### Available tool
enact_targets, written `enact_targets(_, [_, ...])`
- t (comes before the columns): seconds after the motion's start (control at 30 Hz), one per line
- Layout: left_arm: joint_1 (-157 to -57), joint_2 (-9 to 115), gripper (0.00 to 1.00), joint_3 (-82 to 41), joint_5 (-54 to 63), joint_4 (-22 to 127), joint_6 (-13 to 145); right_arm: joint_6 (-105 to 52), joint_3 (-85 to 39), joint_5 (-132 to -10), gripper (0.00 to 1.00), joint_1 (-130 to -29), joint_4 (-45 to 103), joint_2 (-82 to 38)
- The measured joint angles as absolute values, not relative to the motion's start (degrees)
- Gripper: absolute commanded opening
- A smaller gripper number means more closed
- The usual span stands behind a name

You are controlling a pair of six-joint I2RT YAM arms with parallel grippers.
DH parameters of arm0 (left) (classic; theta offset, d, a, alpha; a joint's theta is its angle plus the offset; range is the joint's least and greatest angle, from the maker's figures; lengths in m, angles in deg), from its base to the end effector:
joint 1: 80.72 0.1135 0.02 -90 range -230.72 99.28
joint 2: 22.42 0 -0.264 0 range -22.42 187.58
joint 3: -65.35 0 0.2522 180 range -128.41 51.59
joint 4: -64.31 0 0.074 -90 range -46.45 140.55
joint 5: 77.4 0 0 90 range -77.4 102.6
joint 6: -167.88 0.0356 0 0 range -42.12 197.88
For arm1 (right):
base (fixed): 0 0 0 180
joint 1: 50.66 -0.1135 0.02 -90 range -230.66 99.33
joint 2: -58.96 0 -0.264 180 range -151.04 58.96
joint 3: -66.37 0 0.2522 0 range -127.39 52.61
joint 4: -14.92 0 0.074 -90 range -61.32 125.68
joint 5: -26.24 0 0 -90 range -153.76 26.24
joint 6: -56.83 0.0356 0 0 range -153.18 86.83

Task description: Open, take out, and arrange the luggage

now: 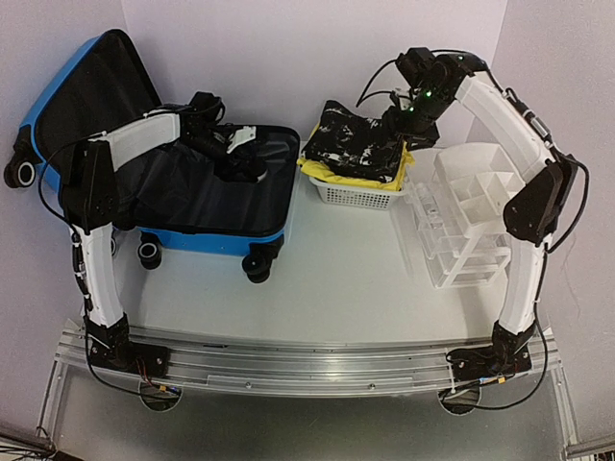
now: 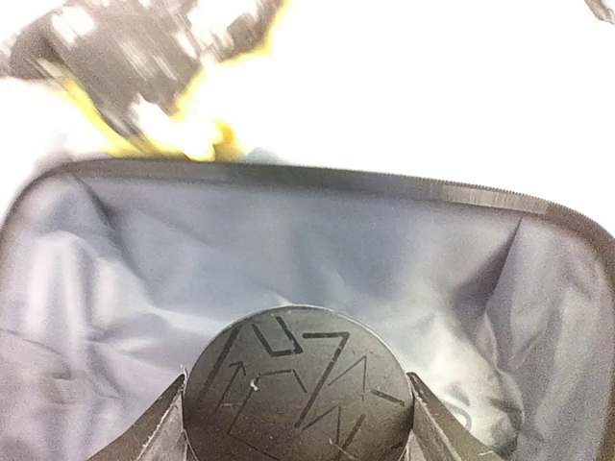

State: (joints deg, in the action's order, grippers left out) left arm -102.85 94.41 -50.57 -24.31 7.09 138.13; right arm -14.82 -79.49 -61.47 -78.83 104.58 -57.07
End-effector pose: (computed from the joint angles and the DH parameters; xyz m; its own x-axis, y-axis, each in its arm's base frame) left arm 0.4046 -0.1876 0.2581 0.1262 0.6981 -0.7048 0.9782 0.0305 0.2053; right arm 0.3618 0.1922 0.3814 -0.8663 -0.1071 -0.4879 -0.1910 0.9735 0.1254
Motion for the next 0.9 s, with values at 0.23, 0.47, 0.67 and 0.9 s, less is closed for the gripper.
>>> enact_targets(0.23, [-105.1, 84.8, 0.29, -48.8, -23.1, 14.3, 137.2, -6.1, -71.9, -70.7, 0.77, -81.1, 89.2, -50.1])
enact_targets(0.47, [-111.1, 82.0, 0.27, -47.3, -14.0, 19.6, 125.3, -4.6, -68.7, -67.0, 0.76, -93.0, 76.6, -48.5])
enact_targets(0.67, [-114.1, 77.7, 0.31, -43.0, -9.5, 21.7, 112.9, -2.3, -62.6, -63.8, 0.75, -96.4, 67.5, -45.4])
enact_targets(0.9, [-117.5, 61.6, 0.30, -25.4, -11.9, 27.7, 120.8, 3.2, -57.8, -64.2, 0.72, -97.9, 60.8, -44.1])
